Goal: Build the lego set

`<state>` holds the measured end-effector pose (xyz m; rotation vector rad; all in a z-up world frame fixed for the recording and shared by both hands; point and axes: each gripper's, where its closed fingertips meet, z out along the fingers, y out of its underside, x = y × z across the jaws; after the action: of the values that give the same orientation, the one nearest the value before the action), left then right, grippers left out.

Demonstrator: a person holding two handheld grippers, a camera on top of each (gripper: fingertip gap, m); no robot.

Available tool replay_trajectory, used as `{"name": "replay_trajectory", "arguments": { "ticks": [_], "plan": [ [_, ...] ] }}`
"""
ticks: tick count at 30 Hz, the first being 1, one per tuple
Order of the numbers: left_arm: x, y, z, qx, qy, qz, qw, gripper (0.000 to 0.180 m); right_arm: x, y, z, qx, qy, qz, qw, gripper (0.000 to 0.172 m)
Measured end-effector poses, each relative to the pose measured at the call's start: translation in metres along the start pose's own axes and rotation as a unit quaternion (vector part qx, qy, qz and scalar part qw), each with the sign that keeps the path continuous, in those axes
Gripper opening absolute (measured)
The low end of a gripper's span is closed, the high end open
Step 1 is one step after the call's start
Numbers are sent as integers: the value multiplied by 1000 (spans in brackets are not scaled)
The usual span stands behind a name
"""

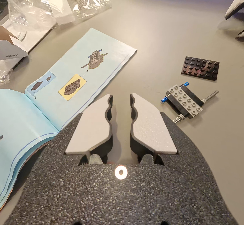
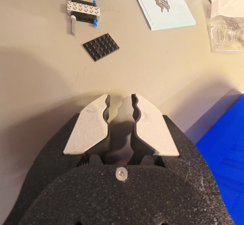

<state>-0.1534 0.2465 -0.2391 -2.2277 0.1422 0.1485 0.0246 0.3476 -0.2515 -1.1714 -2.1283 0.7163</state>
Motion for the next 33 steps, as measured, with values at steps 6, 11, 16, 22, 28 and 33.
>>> {"name": "replay_trajectory", "arguments": {
  "ticks": [6, 11, 16, 22, 28, 33],
  "plan": [
    [1, 2, 2, -10, -1, 7, 1000, 26, -1, 0, 0, 0, -3, 0, 1000, 31],
    [2, 5, 4, -21, 2, 7, 1000, 26, -2, 0, 0, 0, -5, -2, 1000, 31],
    [2, 8, 7, -35, 6, 4, 999, 26, -3, -1, -1, 5, -2, -13, 1000, 30],
    [4, 11, 10, -51, 13, 5, 999, 26, -4, -1, -2, 5, -3, -13, 1000, 30],
    [5, 12, 11, -57, 17, 6, 998, 25, -4, -1, -1, 4, -5, -12, 1000, 30],
    [5, 12, 11, -57, 18, 5, 998, 25, -4, -1, -1, 4, -5, -12, 1000, 30]
  ]
}}
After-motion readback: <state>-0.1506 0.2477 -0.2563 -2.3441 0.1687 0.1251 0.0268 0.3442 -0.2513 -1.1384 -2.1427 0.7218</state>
